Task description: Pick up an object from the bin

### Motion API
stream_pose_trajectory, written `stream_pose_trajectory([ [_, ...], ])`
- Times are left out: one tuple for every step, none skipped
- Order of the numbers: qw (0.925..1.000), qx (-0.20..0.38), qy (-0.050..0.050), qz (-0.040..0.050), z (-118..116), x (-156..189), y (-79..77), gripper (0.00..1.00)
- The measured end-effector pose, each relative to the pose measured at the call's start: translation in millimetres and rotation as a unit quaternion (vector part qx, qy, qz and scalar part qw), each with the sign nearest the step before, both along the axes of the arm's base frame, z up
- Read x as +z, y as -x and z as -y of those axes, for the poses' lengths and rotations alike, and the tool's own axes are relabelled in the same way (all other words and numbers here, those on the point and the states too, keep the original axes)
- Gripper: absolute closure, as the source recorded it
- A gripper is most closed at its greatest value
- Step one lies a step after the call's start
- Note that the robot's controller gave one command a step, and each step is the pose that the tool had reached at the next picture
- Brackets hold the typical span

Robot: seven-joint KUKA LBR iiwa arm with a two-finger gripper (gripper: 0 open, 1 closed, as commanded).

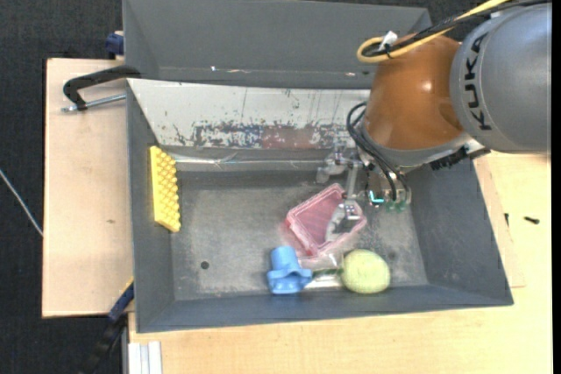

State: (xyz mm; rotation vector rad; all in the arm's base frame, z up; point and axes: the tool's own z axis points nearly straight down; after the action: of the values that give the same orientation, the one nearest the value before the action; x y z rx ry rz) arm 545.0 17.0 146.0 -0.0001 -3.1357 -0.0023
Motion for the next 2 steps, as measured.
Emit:
stream_pose_trajectory([
  [1.0, 0.0, 0.0, 0.0038, 0.0, 3.7, -1.9, 0.0],
  [0.9991, 0.042, -0.001, 0.0072, 19.7, -17.2, -16.9, 0.0],
])
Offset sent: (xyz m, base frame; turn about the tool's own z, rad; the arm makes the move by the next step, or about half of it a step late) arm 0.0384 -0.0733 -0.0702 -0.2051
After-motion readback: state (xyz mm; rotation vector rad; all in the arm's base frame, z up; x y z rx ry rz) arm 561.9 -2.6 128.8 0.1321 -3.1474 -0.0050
